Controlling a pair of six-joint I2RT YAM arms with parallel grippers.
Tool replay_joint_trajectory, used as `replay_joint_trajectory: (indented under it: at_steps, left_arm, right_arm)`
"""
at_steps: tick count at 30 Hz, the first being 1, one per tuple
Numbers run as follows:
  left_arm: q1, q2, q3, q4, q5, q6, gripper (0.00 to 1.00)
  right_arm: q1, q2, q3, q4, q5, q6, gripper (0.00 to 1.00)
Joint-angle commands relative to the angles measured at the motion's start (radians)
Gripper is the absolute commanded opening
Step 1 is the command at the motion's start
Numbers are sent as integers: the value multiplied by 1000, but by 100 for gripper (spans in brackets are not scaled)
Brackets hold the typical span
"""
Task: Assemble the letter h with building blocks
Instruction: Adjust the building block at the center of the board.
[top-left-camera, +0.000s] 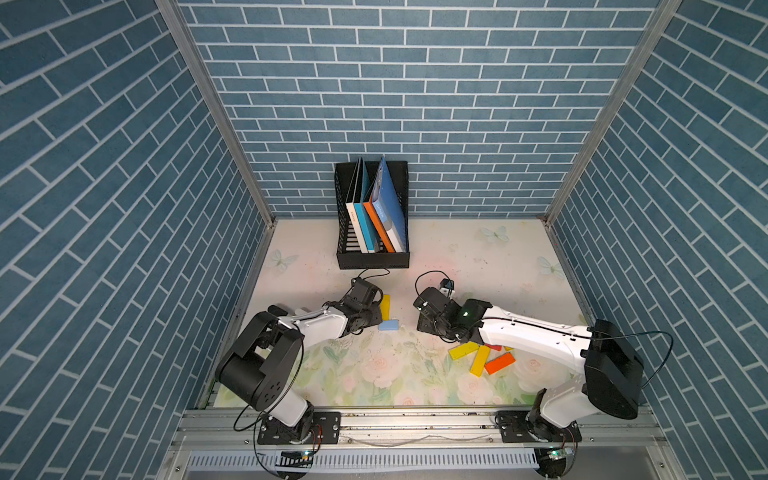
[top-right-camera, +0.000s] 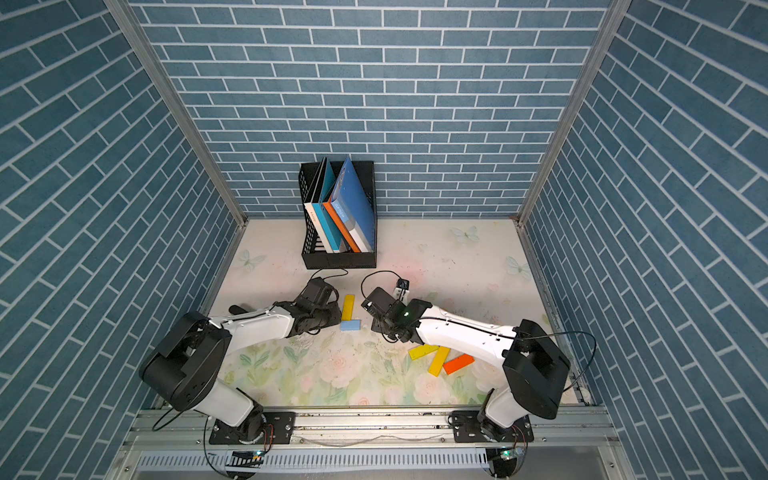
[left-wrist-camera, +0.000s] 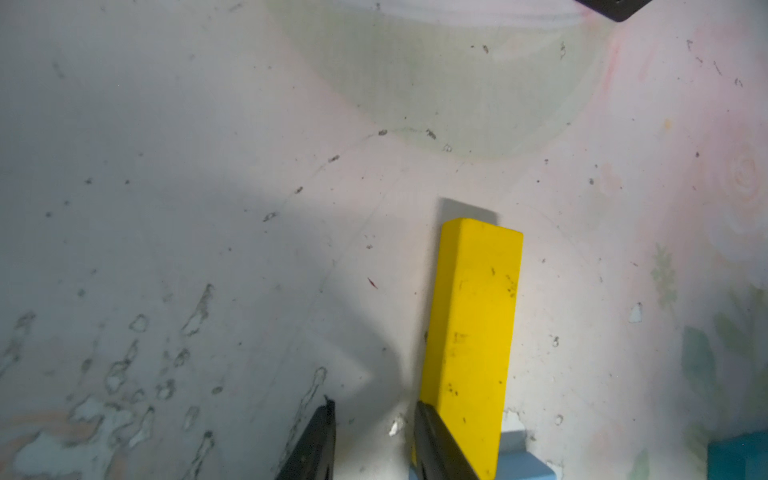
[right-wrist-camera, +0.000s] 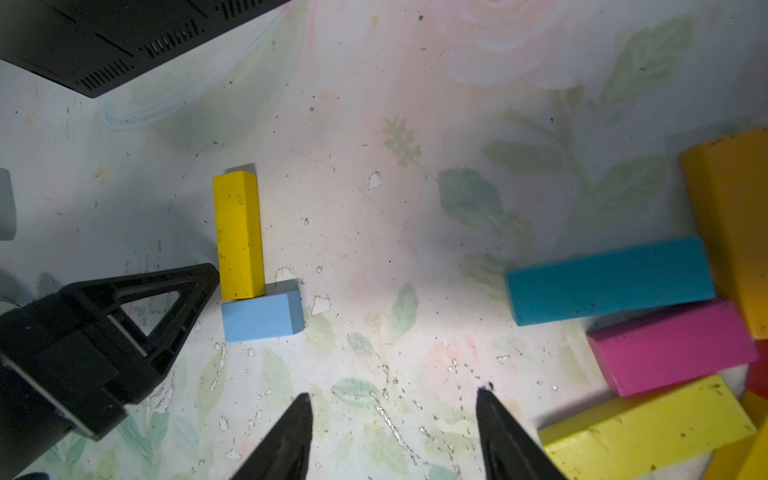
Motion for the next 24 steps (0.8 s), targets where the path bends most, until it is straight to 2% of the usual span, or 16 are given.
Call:
replay_joint_trajectory:
  at_steps: [1, 9, 13, 17, 21, 24]
  left_arm:
    - [-13, 27, 0, -72, -11, 15, 36]
    - [-16, 18, 15, -118, -56, 10, 37]
    - [-17, -69, 20, -170, -124, -12, 40]
    - [-17, -171, 26, -225, -141, -11, 39]
    - [-47, -249, -11, -259, -124, 5, 38]
    - [-80, -268, -36, -262, -70, 14, 38]
  right_arm:
    - [-5, -21, -11, -2, 15, 20, 63]
    - [-6, -22, -19, 6, 12, 20, 64]
    - [-6, -27, -21, 13, 8, 10, 64]
    - [-11, -18, -15, 4, -5, -35, 65]
    - [-84, -65, -79, -19, -33, -52, 67]
    - [-153, -133, -168, -34, -50, -60, 68]
